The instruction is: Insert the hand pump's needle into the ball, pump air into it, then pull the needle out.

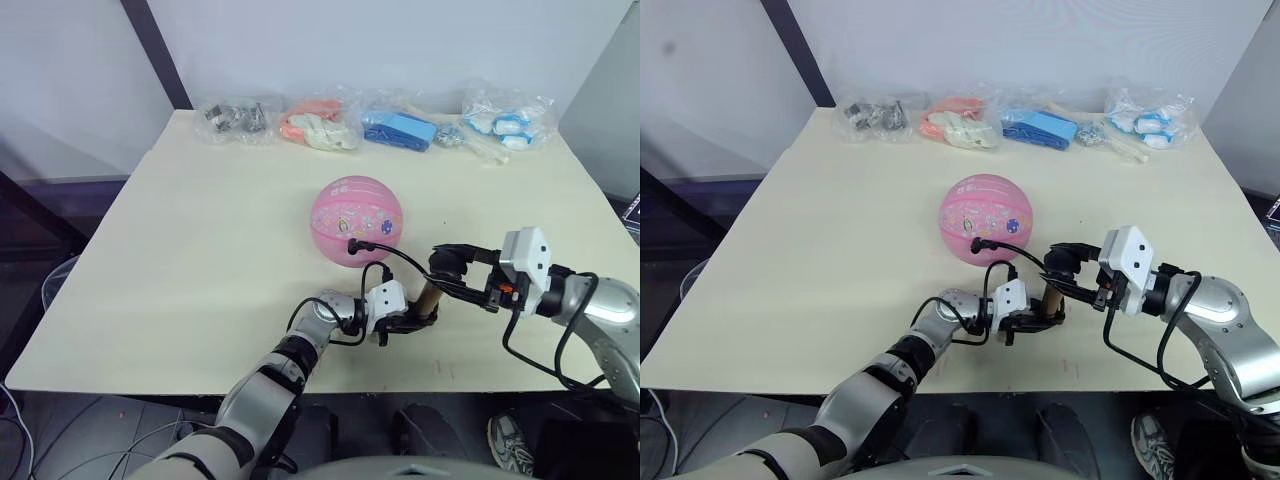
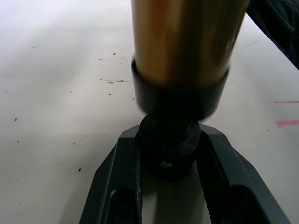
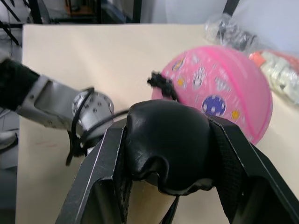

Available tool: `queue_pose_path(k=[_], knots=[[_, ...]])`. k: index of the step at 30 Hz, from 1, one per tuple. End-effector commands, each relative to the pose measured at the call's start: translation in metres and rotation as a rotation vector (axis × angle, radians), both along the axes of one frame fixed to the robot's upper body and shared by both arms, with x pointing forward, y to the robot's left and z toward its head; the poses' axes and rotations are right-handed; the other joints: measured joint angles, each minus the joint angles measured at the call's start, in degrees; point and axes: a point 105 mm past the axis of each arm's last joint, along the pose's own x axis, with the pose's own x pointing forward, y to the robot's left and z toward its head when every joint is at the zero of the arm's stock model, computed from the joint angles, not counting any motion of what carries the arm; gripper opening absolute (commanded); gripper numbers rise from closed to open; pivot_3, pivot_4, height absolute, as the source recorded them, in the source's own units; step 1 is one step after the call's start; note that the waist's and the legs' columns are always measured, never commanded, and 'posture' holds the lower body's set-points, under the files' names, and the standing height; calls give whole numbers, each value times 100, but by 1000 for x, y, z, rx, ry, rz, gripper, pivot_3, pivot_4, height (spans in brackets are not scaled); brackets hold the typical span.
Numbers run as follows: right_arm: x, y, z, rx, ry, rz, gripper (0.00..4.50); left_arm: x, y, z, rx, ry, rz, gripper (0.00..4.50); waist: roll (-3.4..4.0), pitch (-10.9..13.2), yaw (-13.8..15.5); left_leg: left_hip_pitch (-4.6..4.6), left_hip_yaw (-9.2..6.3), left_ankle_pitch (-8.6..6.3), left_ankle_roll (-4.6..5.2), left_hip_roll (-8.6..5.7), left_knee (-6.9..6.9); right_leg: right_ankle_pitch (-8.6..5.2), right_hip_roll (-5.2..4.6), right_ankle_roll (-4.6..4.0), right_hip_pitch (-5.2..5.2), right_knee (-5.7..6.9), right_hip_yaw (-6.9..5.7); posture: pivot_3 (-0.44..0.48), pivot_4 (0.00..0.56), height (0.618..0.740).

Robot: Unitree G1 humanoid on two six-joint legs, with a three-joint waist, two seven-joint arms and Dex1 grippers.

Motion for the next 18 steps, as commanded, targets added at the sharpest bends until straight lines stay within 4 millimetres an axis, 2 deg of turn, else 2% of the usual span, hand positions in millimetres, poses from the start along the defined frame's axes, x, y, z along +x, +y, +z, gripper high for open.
queue_pose_path(k=[1,5,13,17,18], knots=[[-4,-2,-45,-62,156,-25,1960,-19,20,-39,137,133,6,1129,-1,-1,0,1,0,0,0,0,0,0,0,0,0,0,0,0,150,740],[-4,-2,-49,-80,147,-25,1960,-19,21,-39,137,132,6,1129,5,-5,-4,3,1,0,0,0,0,0,1,0,0,0,2,0,150,740],[0,0,-32,-47,102,-17,1960,-18,20,-36,120,134,-2,1129,7,-5,-6,4,1,0,0,0,-1,0,1,0,1,0,3,0,150,740],[-1,0,-33,-56,107,-10,1960,-19,19,-33,105,149,-13,1129,7,-4,-13,4,1,0,0,0,-1,0,1,0,1,0,3,0,150,740],[-2,1,-34,-56,108,-9,1960,-19,19,-33,101,152,-14,1924,7,-4,-15,4,1,0,0,0,-2,0,1,-1,0,0,3,0,150,740]])
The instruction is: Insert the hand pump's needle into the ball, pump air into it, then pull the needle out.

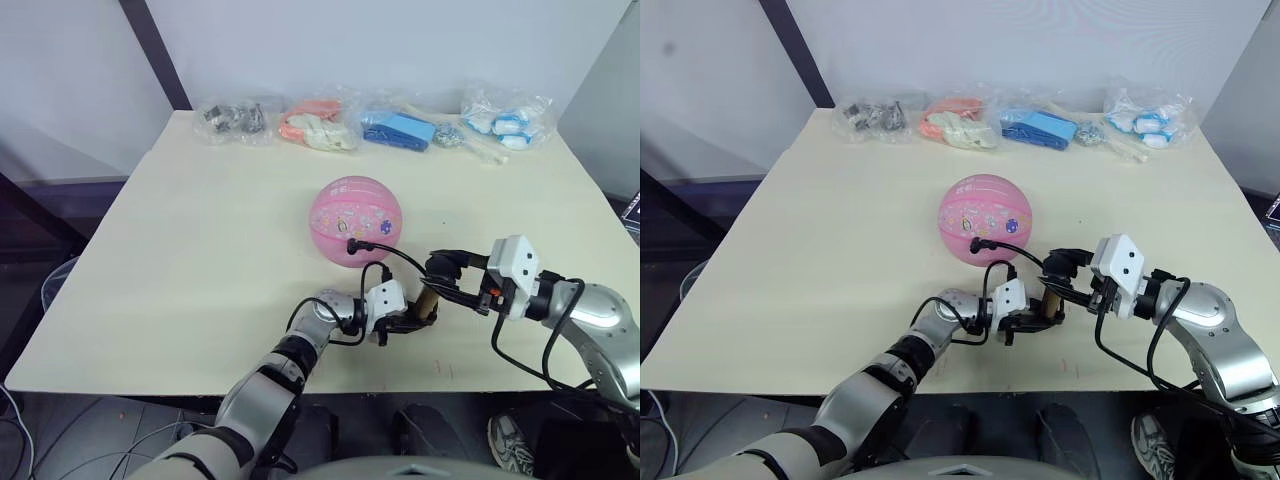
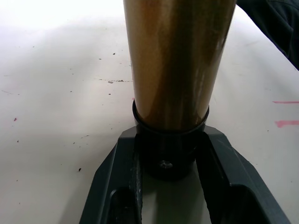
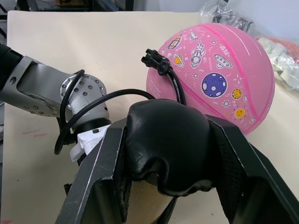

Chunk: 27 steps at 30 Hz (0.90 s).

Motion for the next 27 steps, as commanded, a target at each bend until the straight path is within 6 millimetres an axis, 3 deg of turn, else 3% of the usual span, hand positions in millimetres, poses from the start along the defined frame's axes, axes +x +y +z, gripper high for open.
queue_pose_path(k=[1,6,7,17,23,27], knots=[[-5,-1,-26,-45,118,2,1960,-19,18,-32,98,141,-14,2149,2,1,-5,0,0,0,0,0,0,0,0,0,0,0,0,0,150,740],[-5,-1,-28,-49,121,5,1960,-18,19,-31,91,148,-12,4233,14,-5,-4,2,4,0,0,0,-1,0,0,0,1,0,3,0,150,740],[-5,-1,-28,-49,120,5,1960,-18,19,-30,89,149,-13,4388,15,-6,-3,3,4,0,0,0,-1,0,0,0,1,0,3,0,150,740],[-3,-4,-20,-63,94,6,1960,-15,31,-9,19,97,-56,4388,23,4,-28,3,5,0,0,2,-2,0,2,0,-1,1,6,0,150,740],[-2,-11,1,-75,44,6,1960,-16,54,22,-72,42,-78,4388,72,62,-10,-1,7,0,0,9,-2,1,-1,-1,-5,1,10,0,150,740],[-2,-21,17,-118,7,9,1960,-19,78,55,-153,15,-85,4388,102,117,18,-23,6,0,0,13,3,2,-7,0,-21,2,10,0,150,740]])
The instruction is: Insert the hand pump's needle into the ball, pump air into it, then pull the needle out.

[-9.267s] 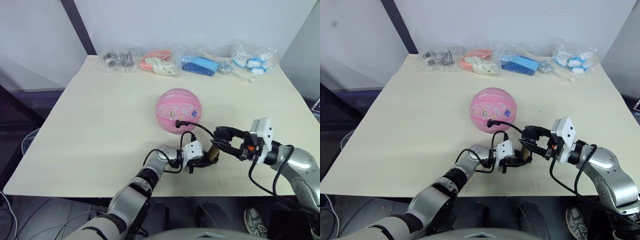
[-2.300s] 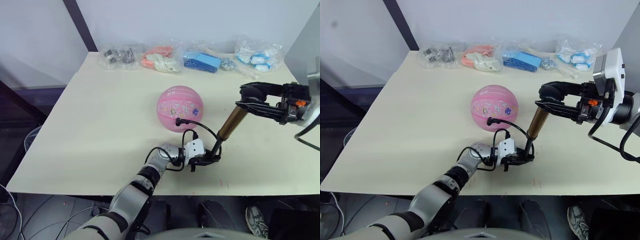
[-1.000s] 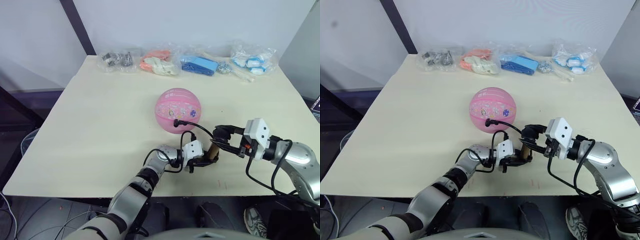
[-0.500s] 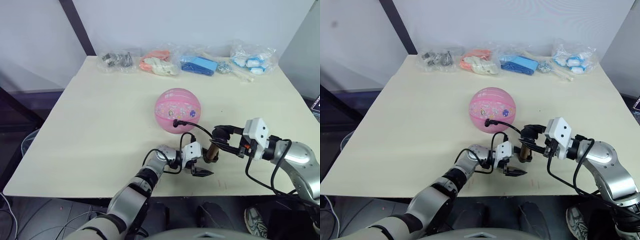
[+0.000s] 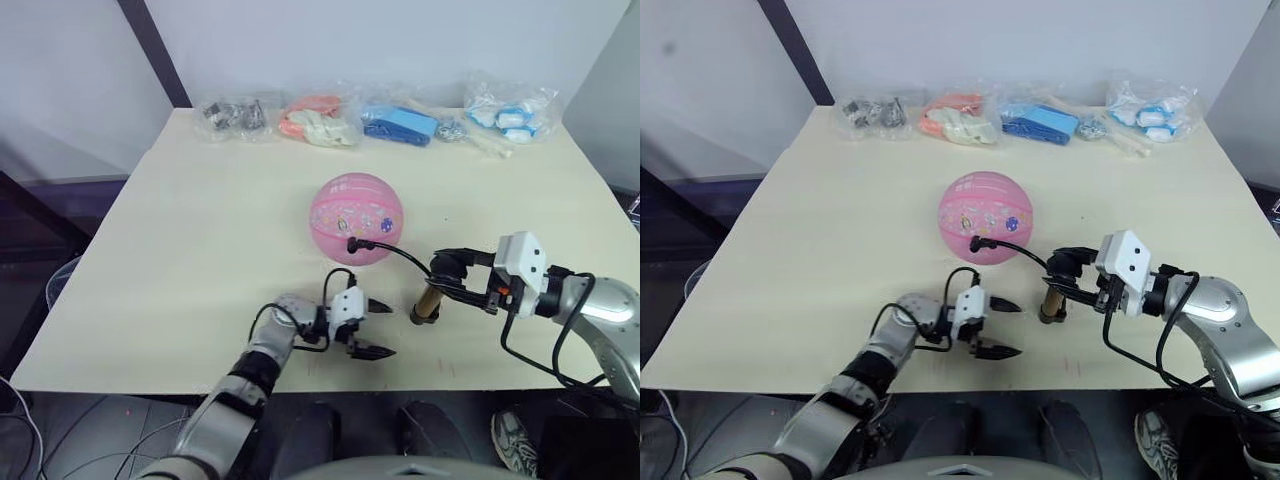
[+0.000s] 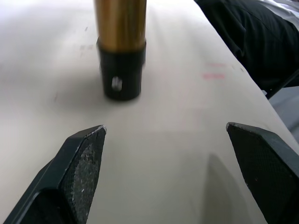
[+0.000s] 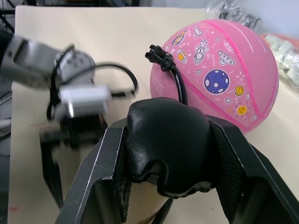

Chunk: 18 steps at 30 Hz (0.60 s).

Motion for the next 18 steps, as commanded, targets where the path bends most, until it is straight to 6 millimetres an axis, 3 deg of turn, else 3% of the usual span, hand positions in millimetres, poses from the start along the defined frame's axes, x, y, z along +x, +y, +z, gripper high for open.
queue_pose_path(k=[1,11,18], knots=[[0,-12,3,-45,27,-20,1960,5,9,39,-106,-54,0,4388,4,19,40,-3,-2,0,0,0,1,0,-3,0,0,0,-2,0,150,740],[2,-31,31,-129,-11,-14,1960,10,61,97,-167,-181,11,4388,27,106,127,-14,2,0,0,-3,4,0,-7,0,-12,-2,-5,0,150,740],[2,-45,47,-258,-22,32,1960,4,83,114,-131,-209,-38,4388,32,146,124,-30,4,1,-2,-3,5,0,-6,1,-29,-1,-3,0,150,740]])
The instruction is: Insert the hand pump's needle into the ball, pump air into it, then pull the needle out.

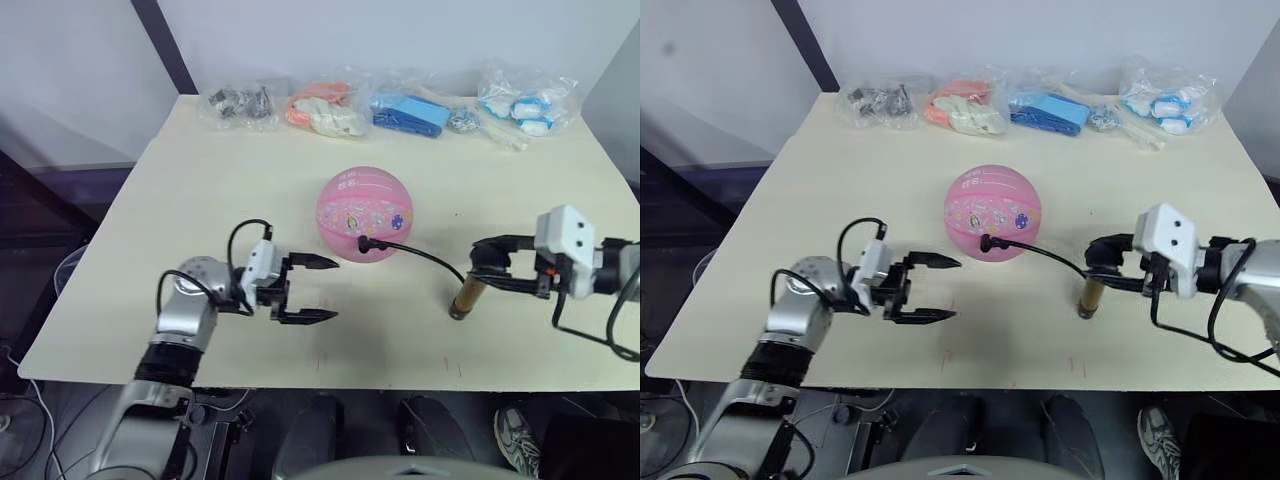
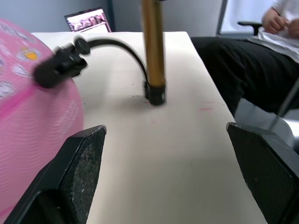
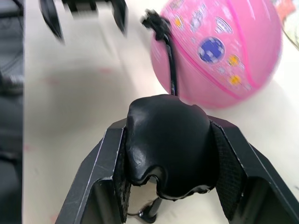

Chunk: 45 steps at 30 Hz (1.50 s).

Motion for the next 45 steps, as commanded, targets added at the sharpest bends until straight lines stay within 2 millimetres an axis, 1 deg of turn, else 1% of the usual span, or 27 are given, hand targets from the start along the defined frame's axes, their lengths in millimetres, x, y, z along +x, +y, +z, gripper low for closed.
queue_pose_path(k=[1,5,8,10,13,15,17,23,27,32,35,36,38,40,45], knots=[[-2,-6,18,-89,-47,48,1960,-5,5,14,-20,-38,-34,4388,3,7,3,-1,0,0,0,0,-1,0,0,0,-1,0,0,0,150,740],[-2,-11,17,-240,-50,93,1960,-5,9,17,-14,-42,-33,4388,3,18,1,-10,3,0,0,0,0,0,0,0,-12,0,2,0,150,740],[0,-5,14,-283,-39,114,1960,-4,9,19,-16,-49,-32,4388,3,20,-9,-11,5,1,-1,3,0,0,2,0,-16,0,2,0,150,740],[0,1,6,-356,-52,153,1960,-5,7,21,-24,-54,-32,4388,2,21,-14,-12,5,1,-2,3,0,0,2,0,-17,1,3,0,150,740],[-3,18,-4,-368,-49,199,1960,-5,6,24,-35,-55,-33,4388,2,21,-20,-28,9,3,-6,3,3,0,2,1,-37,7,8,0,150,740],[-9,30,-16,-395,-35,252,1960,-6,5,25,-40,-52,-37,4388,2,21,-26,-59,8,16,-27,2,10,1,3,1,-70,18,9,0,150,740],[-11,38,-28,-438,-33,290,1960,-5,5,28,-48,-49,-30,4388,2,21,-28,-63,7,17,-29,1,11,1,4,1,-72,19,7,0,150,740],[-8,55,-52,-546,-52,363,1960,-3,7,31,-50,-49,-25,4388,-3,19,-27,-66,8,17,-29,-4,20,3,2,5,-70,19,8,0,150,740],[-9,55,-72,-640,-45,384,1960,-1,6,32,-50,-49,-26,4388,-4,19,2,-65,8,17,-29,-7,26,4,2,7,-70,25,8,0,150,740],[-14,55,-95,-668,-25,382,1960,-1,5,32,-50,-49,-26,4388,-6,17,14,-66,8,18,-30,-17,30,5,2,7,-70,27,9,0,150,740],[-14,50,-106,-689,-3,365,1960,-2,4,32,-50,-51,-28,4388,-7,17,16,-66,6,18,-31,-18,30,5,3,6,-71,30,9,0,150,740],[-12,44,-109,-710,2,355,1960,-2,4,32,-50,-52,-28,4388,-7,17,14,-66,7,18,-31,-19,30,5,3,6,-71,31,9,0,150,740],[-10,39,-112,-712,2,349,1960,-1,4,32,-49,-53,-26,4388,-7,17,15,-66,7,19,-31,-22,33,5,2,6,-71,34,10,0,150,740],[-8,40,-110,-696,-4,341,1960,0,5,32,-48,-53,-25,4388,-7,17,13,-66,8,18,-31,-23,36,5,2,6,-71,38,10,0,150,740],[-3,54,-104,-619,-78,370,1960,2,3,32,-56,-57,-22,4388,-8,17,-29,-60,6,19,-31,-22,47,3,4,4,-73,69,12,0,150,740]])
